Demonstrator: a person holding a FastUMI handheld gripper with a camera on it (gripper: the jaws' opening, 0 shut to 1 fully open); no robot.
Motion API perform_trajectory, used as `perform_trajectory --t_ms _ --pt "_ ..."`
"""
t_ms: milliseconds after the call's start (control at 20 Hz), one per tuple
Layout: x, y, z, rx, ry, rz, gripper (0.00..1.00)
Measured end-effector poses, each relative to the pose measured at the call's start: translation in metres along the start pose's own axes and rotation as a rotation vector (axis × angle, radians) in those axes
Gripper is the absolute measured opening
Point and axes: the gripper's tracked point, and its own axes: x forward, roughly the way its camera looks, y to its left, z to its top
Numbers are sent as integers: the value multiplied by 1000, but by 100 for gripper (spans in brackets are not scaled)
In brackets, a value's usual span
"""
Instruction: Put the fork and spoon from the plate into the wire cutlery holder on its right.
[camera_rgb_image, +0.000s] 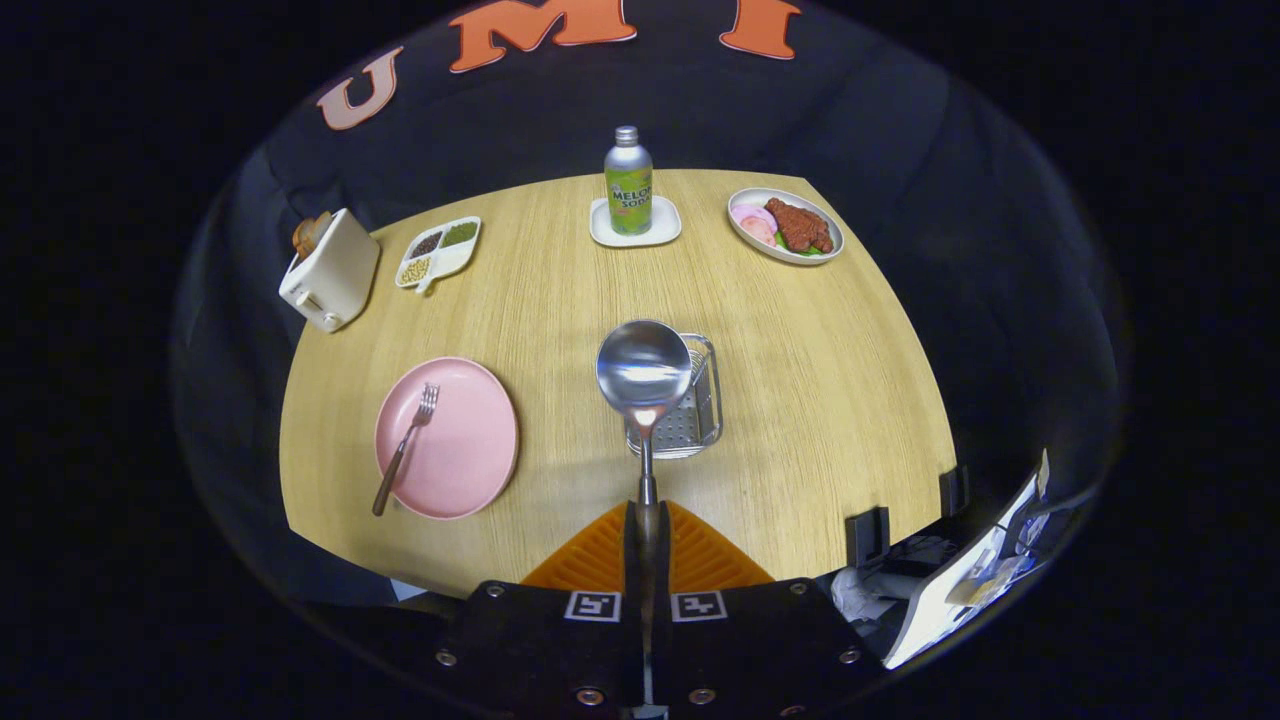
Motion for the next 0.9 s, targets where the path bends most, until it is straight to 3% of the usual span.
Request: perform_trajectory --t_ms 650,900 --pt "44 -17 4 -190 309 23 4" --pt "56 -21 14 -209 383 30 5"
